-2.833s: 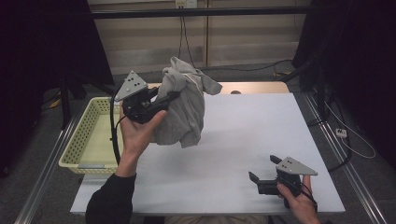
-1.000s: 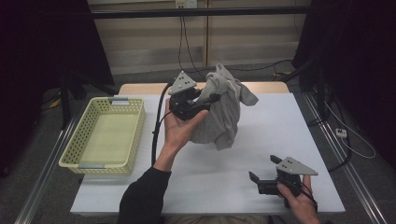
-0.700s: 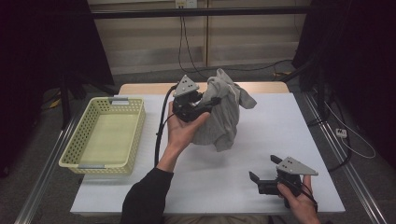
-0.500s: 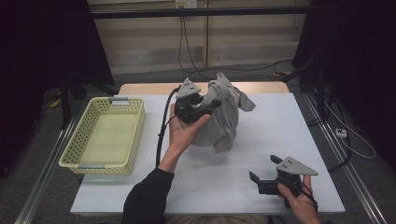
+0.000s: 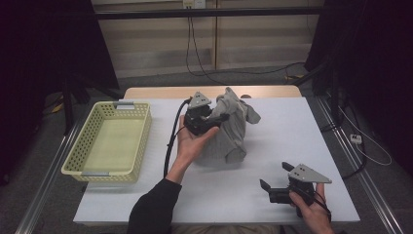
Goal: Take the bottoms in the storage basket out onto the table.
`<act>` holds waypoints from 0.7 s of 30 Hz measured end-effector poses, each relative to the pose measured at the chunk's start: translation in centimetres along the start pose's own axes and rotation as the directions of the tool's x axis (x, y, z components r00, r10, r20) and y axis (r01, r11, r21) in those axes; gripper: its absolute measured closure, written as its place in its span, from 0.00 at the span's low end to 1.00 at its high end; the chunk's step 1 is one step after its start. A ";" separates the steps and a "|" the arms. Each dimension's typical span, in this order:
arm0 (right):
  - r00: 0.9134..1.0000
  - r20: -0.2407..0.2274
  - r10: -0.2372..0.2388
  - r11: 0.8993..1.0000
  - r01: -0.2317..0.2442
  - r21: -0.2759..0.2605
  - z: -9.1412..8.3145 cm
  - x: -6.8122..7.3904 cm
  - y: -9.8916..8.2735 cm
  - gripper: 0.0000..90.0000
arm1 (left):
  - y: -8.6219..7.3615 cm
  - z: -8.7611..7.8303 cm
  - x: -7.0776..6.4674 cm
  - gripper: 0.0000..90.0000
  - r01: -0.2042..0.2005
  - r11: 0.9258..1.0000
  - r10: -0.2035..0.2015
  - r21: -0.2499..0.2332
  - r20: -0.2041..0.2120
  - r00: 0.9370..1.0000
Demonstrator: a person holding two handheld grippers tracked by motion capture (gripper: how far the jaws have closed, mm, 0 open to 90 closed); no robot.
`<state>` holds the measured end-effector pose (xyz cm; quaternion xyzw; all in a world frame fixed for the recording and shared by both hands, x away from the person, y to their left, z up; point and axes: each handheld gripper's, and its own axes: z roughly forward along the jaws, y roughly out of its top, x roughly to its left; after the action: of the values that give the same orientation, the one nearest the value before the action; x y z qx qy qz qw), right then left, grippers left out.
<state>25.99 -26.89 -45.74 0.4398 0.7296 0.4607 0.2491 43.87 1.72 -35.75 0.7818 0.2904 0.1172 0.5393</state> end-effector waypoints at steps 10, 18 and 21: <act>1.000 0.001 -0.001 1.000 0.001 0.003 0.0 0.0 0.0 0.02 | -0.9 0.7 0.2 0.71 -0.017 0.999 0.017 0.049 -0.007 1.000; 1.000 0.000 0.000 1.000 0.000 0.002 0.0 0.0 0.0 0.01 | -1.8 1.6 0.1 0.71 -0.024 0.996 0.025 0.085 -0.016 1.000; 1.000 0.000 0.000 1.000 0.000 0.003 0.0 0.0 0.0 0.02 | -2.1 1.9 0.2 0.71 -0.027 0.995 0.029 0.096 -0.022 0.999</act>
<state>26.00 -26.88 -45.76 0.4401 0.7303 0.4595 0.2486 44.28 0.92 -38.40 0.8091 0.2911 0.1199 0.4962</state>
